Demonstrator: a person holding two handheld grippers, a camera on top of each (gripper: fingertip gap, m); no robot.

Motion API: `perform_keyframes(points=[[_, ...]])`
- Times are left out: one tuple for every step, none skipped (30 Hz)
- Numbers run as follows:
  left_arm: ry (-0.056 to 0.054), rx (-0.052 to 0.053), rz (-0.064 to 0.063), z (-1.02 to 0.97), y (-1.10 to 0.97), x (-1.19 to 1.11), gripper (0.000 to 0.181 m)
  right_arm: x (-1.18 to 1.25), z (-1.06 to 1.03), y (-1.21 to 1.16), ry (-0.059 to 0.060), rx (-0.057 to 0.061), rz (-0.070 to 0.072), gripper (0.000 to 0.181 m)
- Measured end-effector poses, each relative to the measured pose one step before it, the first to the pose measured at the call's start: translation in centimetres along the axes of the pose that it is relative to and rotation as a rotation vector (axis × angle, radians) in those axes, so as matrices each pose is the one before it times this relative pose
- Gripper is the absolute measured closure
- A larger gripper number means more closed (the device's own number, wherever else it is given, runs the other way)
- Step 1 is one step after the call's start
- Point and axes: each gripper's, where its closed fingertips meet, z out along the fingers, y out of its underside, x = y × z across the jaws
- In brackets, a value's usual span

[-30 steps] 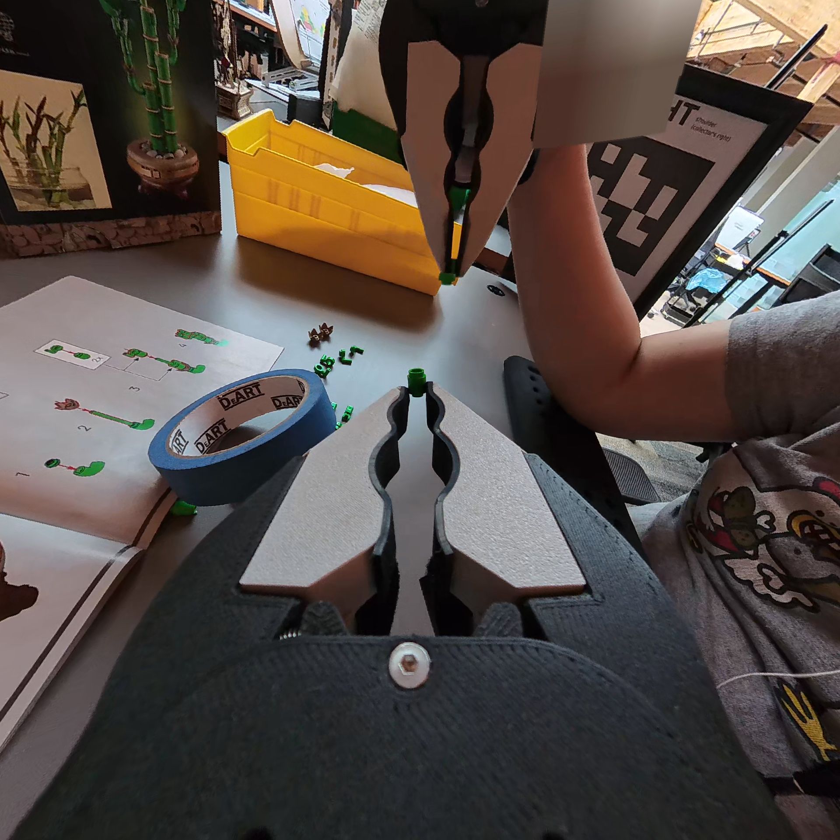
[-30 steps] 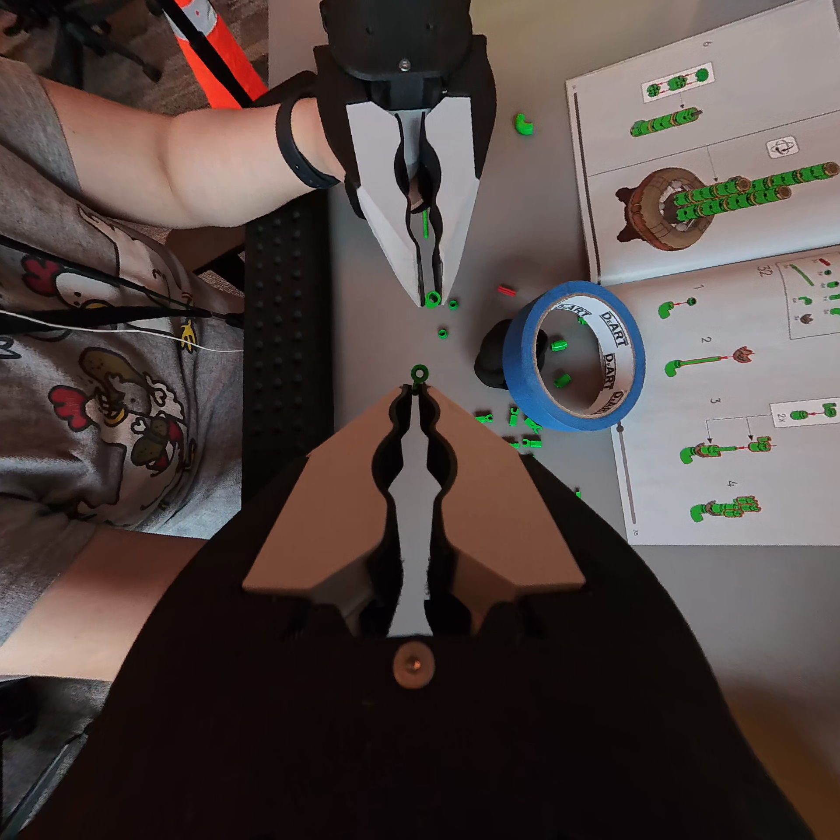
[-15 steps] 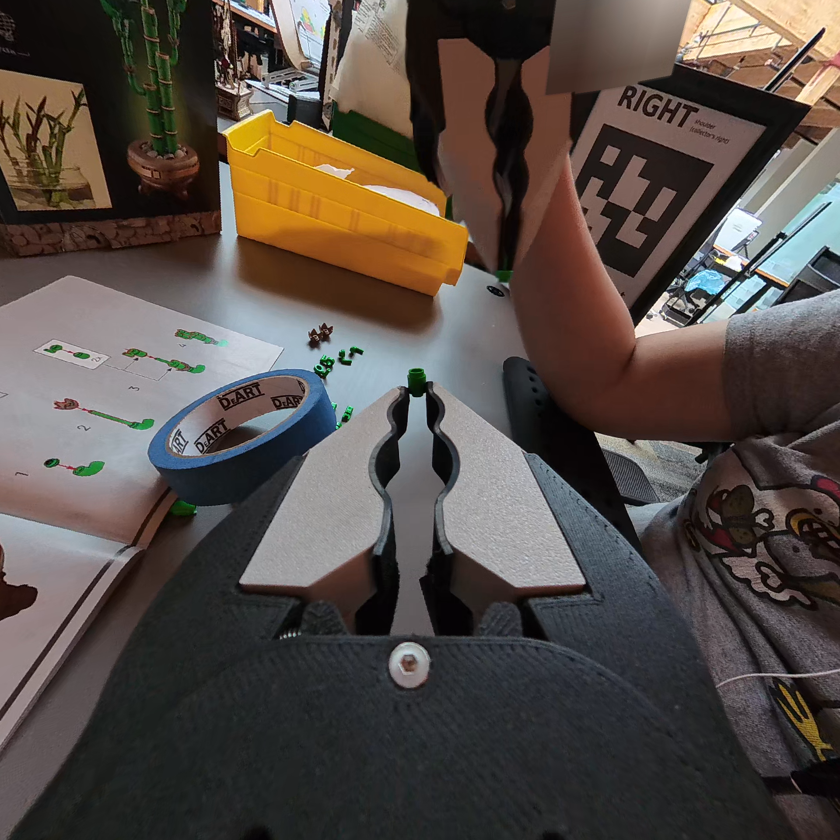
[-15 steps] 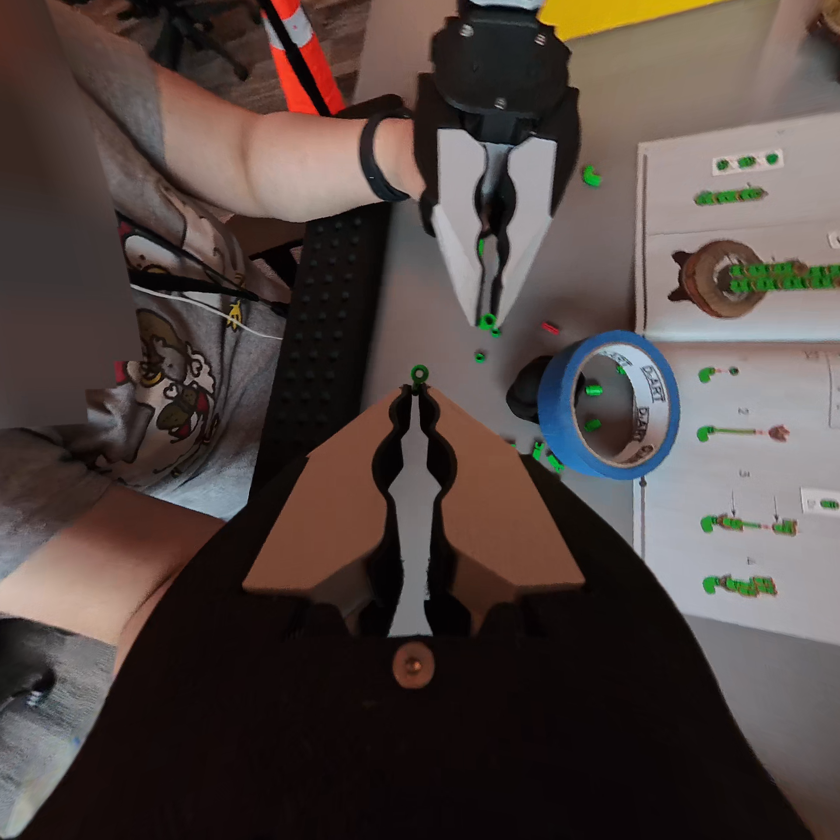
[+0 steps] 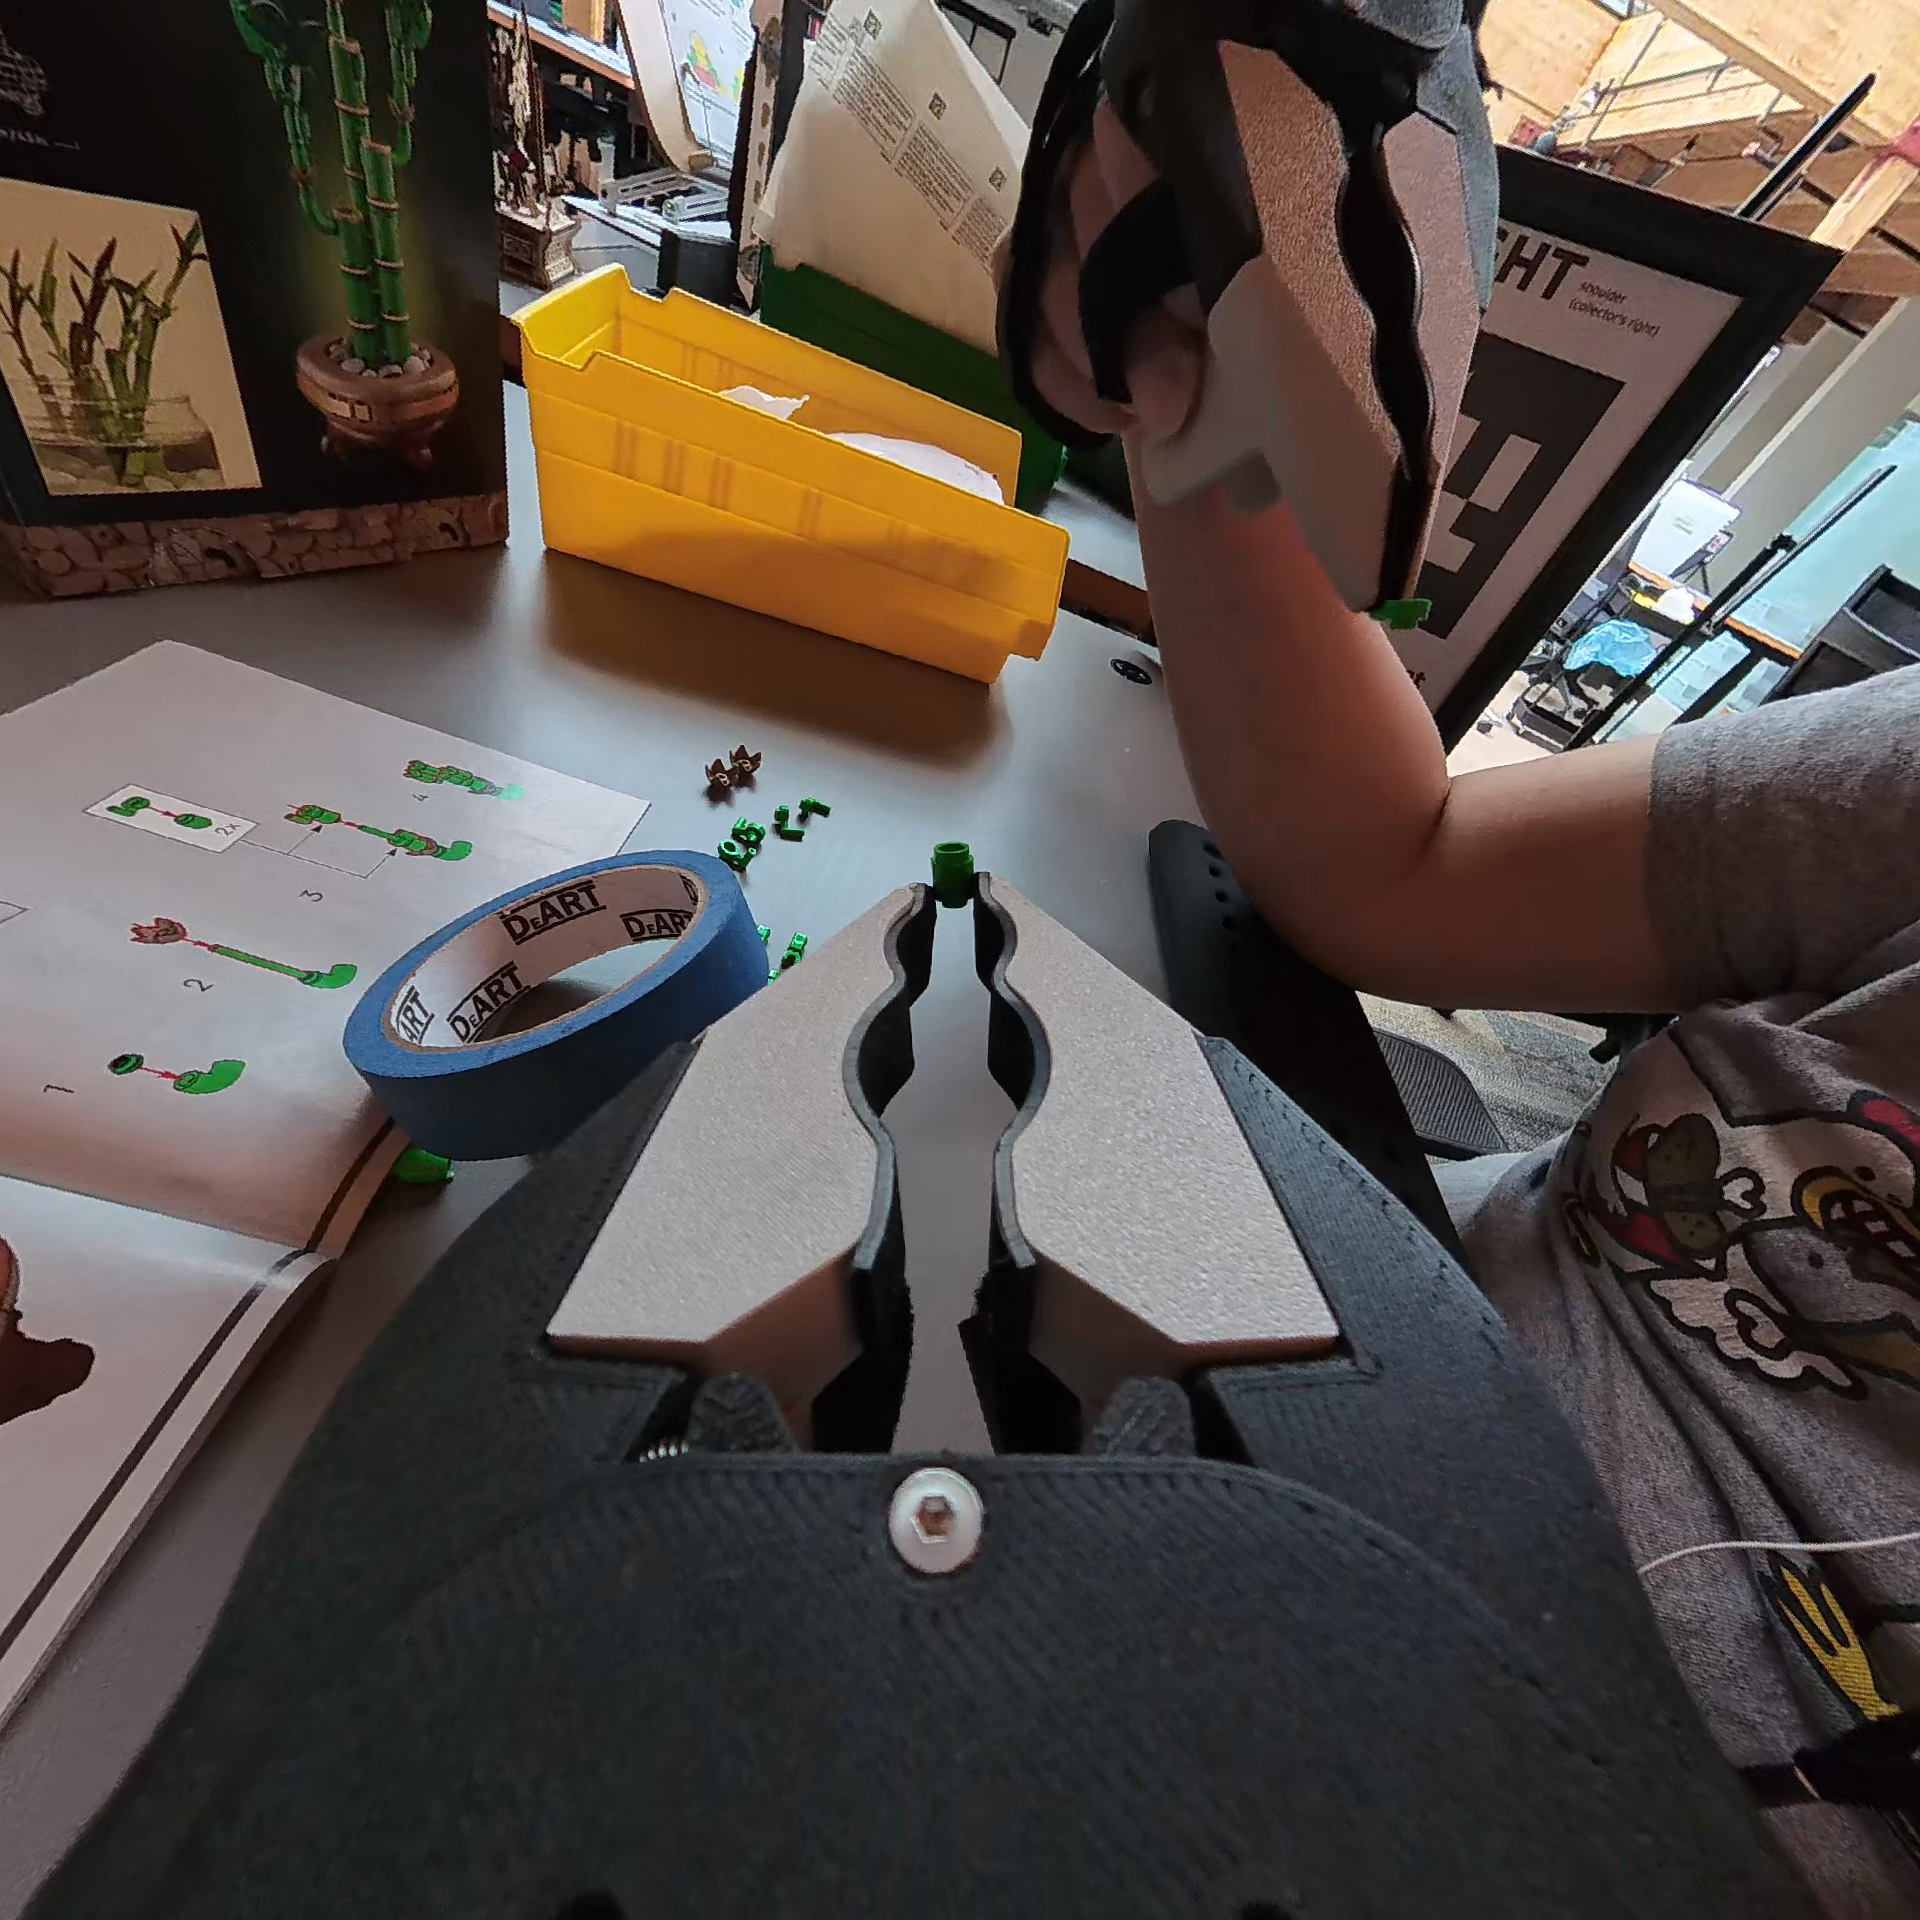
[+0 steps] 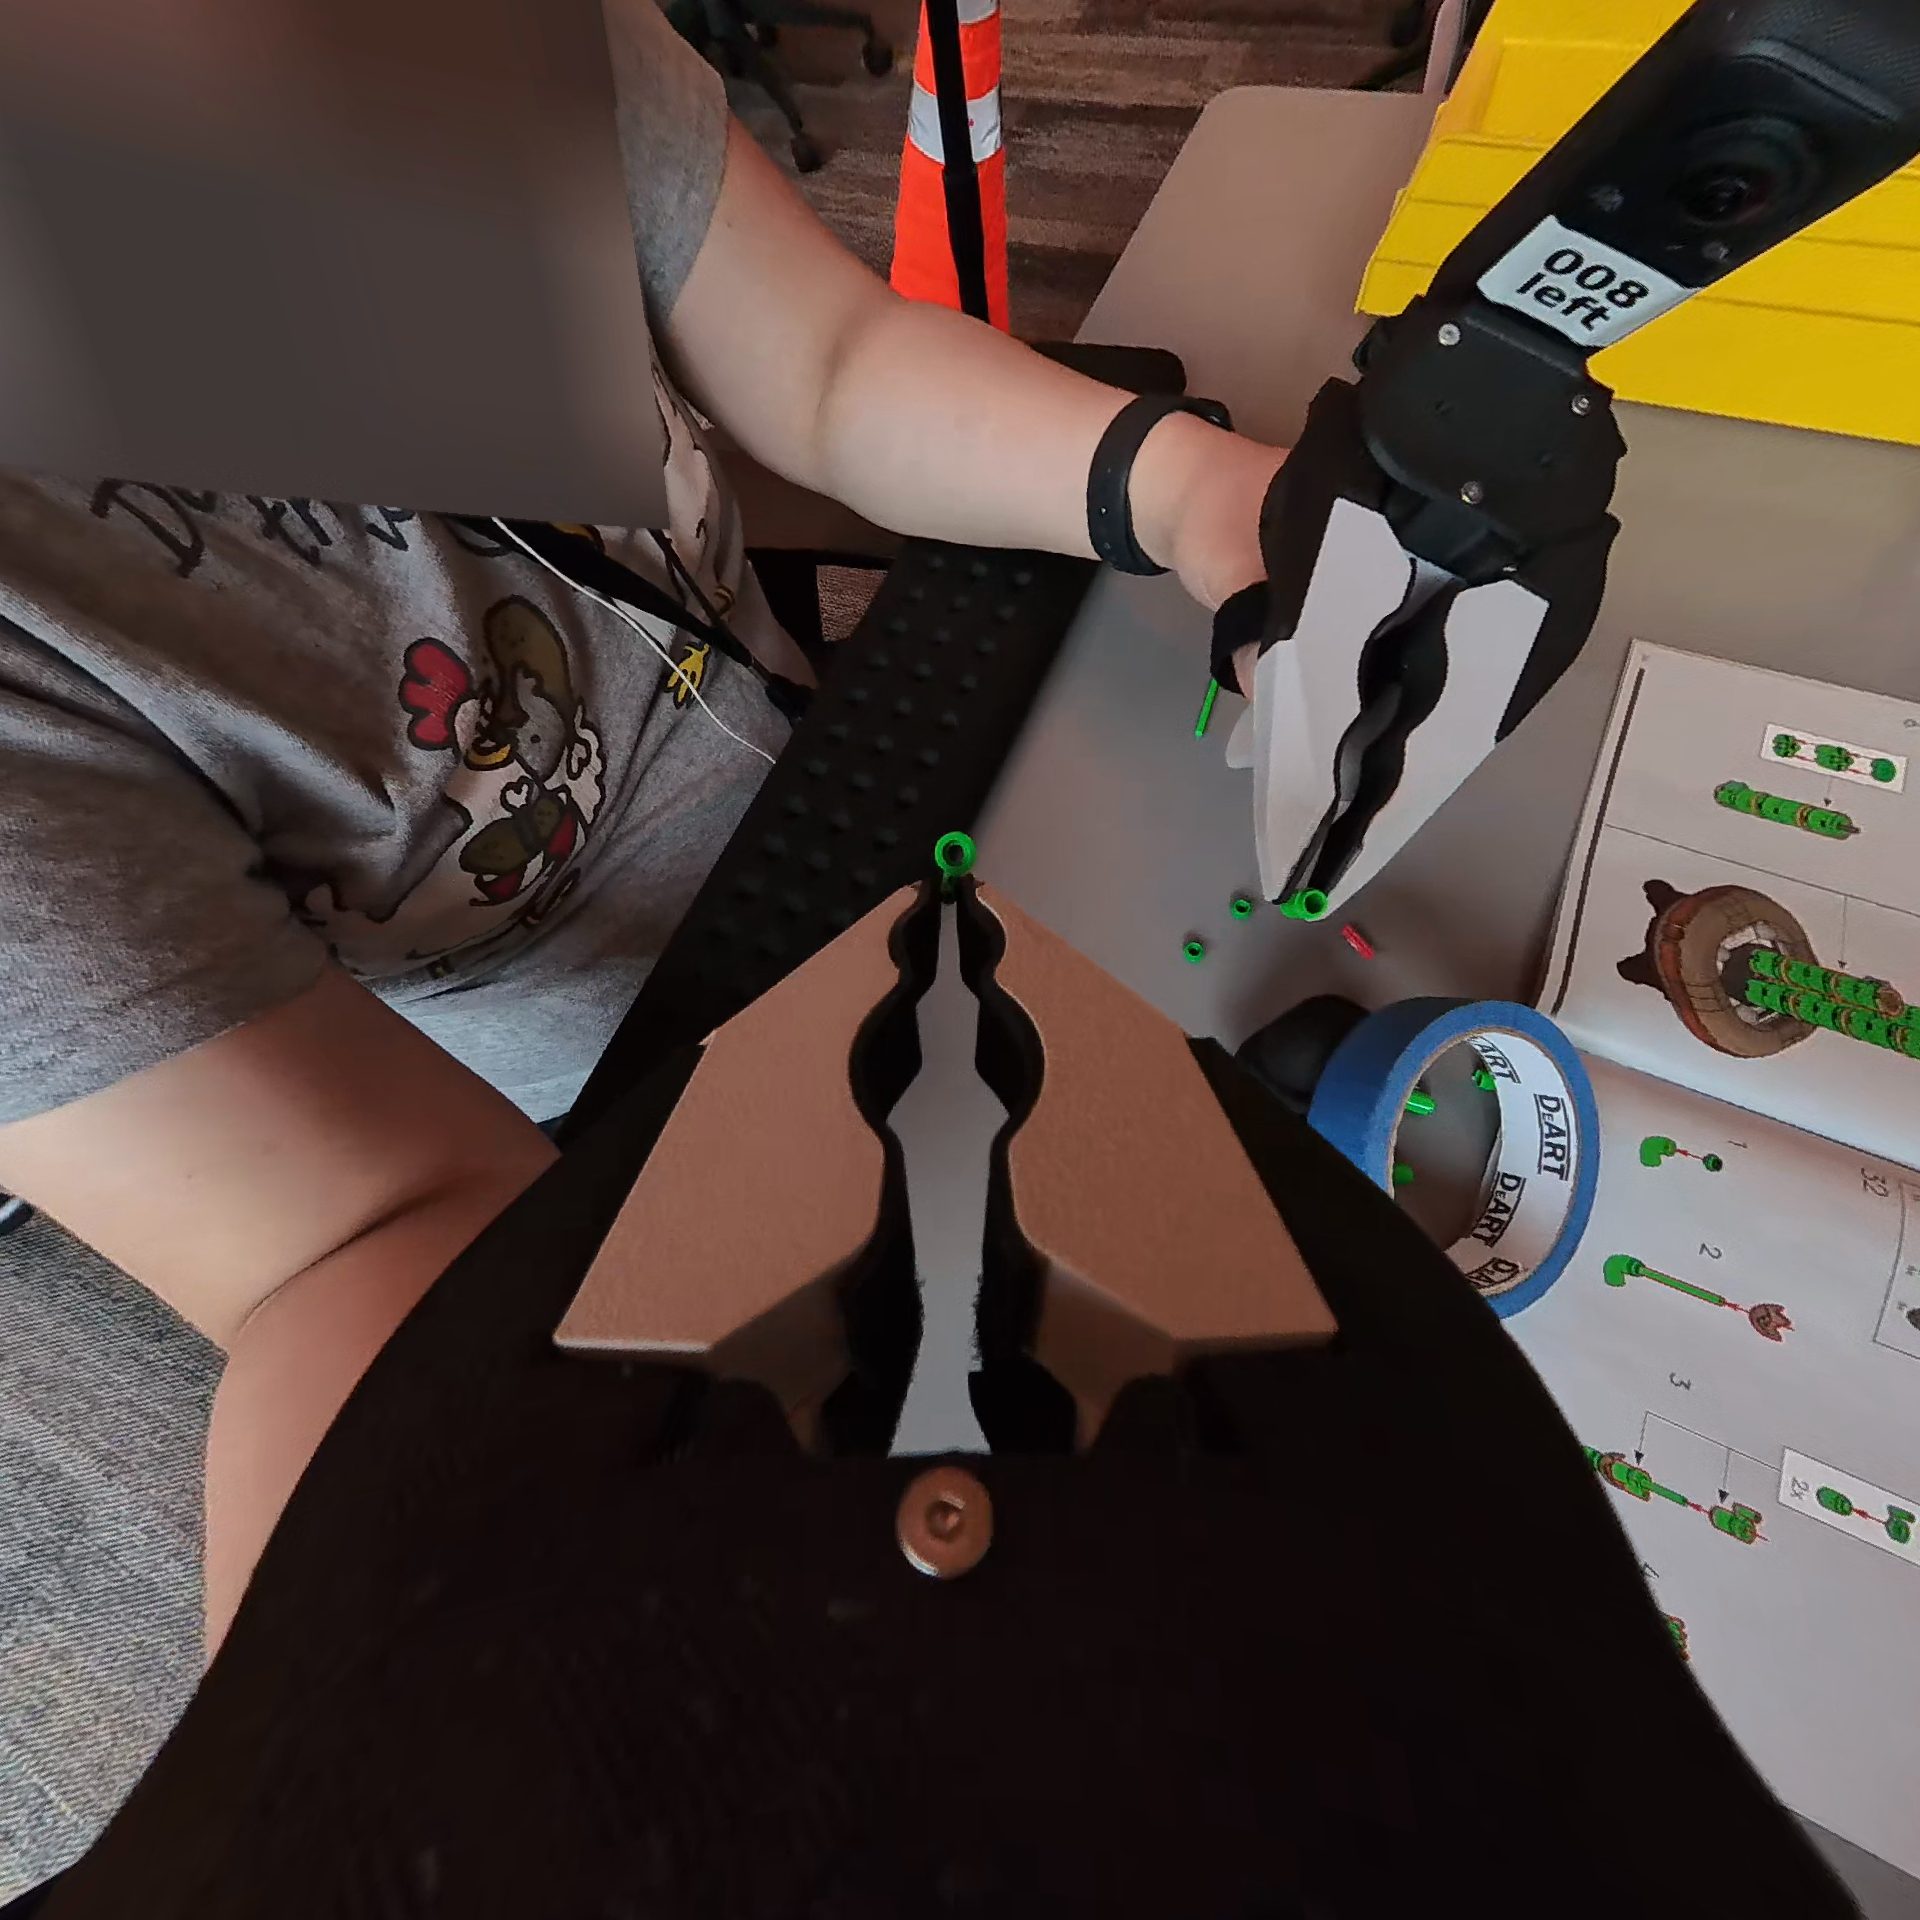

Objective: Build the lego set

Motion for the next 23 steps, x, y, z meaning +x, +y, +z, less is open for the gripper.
perform_keyframes(points=[[0.0005, 0.0006, -0.0001, 0.004, -0.009, 0.008, 0.176, 0.045, -0.032, 0.016, 0.0044, -0.0004, 0.0007, 0.18], [0.0003, 0.0002, -0.0002, 0.001, -0.003, 0.005, 0.176, 0.103, -0.04, 0.01, 0.0067, 0.0001, 0.0026, 0.18], [0.0007, -0.0003, -0.0001, 0.011, 0.004, 0.016, 0.176, 0.094, -0.038, -0.014, 0.004, 0.0019, 0.0044, 0.18], [0.0, -0.0007, 0.0003, 0.023, 0.018, 0.005, 0.176, 0.07, -0.039, -0.025, 0.0019, 0.003, 0.005, 0.18], [0.0001, -0.0008, 0.0002, 0.024, 0.029, 0.004, 0.176, 0.101, -0.035, -0.006, 0.0035, 0.0017, 0.0054, 0.18], [0.0002, -0.0008, -0.0005, 0.014, 0.015, -0.004, 0.176, 0.09, -0.005, 0.045, 0.0028, -0.0009, 0.0063, 0.18], [0.0002, -0.0006, -0.0004, 0.015, 0.012, -0.005, 0.176, 0.094, 0.003, 0.077, 0.0027, -0.0025, 0.0059, 0.18], [-0.0003, -0.0004, -0.0002, 0.008, 0.012, -0.009, 0.176, 0.053, 0.0, 0.079, 0.0006, -0.0021, 0.0049, 0.18], [-0.0004, 0.0003, -0.0004, 0.001, 0.012, -0.019, 0.176, 0.041, -0.004, 0.027, -0.0009, 0.0013, 0.0032, 0.18], [0.0001, 0.0002, -0.0009, -0.001, 0.004, -0.005, 0.176, 0.035, -0.007, -0.011, -0.0017, 0.0041, 0.0038, 0.18], [-0.0002, 0.0002, -0.0006, -0.003, -0.005, -0.007, 0.176, 0.109, -0.047, 0.004, 0.0016, 0.0031, 0.007, 0.18], [-0.0003, 0.0, 0.0003, 0.0, 0.0, -0.006, 0.176, 0.156, -0.043, 0.042, 0.0034, 0.0015, 0.0103, 0.18], [-0.0005, -0.0002, 0.0004, -0.007, 0.008, 0.002, 0.176, 0.097, -0.062, 0.052, 0.0007, 0.0021, 0.0109, 0.18], [-0.0003, 0.0003, 0.0001, 0.002, -0.004, -0.005, 0.176, 0.097, -0.057, 0.072, 0.0005, 0.0024, 0.0084, 0.18], [0.0001, 0.0001, -0.0006, -0.001, 0.005, -0.007, 0.176, 0.109, -0.083, 0.083, 0.0033, 0.0027, 0.0067, 0.18], [0.0001, -0.0002, -0.0004, -0.006, 0.001, -0.004, 0.176, 0.18, -0.11, 0.083, 0.0067, 0.0023, 0.0092, 0.18], [0.0, -0.0005, -0.0001, 0.005, 0.004, -0.003, 0.176, 0.202, -0.122, 0.083, 0.0069, 0.0034, 0.0129, 0.18], [0.0, -0.0001, 0.0002, 0.001, 0.011, -0.004, 0.176, 0.191, -0.129, 0.074, 0.0058, 0.0046, 0.0132, 0.18], [-0.0001, -0.0001, 0.0002, 0.003, 0.004, 0.007, 0.176, 0.191, -0.133, 0.082, 0.0053, 0.0055, 0.0103, 0.18], [-0.0003, -0.0008, -0.0002, 0.005, 0.018, -0.009, 0.176, 0.216, -0.137, 0.068, 0.0072, 0.0057, 0.0106, 0.18], [0.0, -0.0006, -0.0003, 0.006, 0.015, -0.004, 0.176, 0.251, -0.14, 0.107, 0.0084, 0.0041, 0.0149, 0.18], [0.0, -0.0004, -0.0003, 0.008, 0.012, -0.005, 0.176, 0.232, -0.143, 0.107, 0.0059, 0.0034, 0.016, 0.18], [-0.0003, -0.0004, 0.0, -0.003, 0.006, -0.004, 0.176, 0.178, -0.117, 0.106, 0.0034, 0.0039, 0.0123, 0.18]])
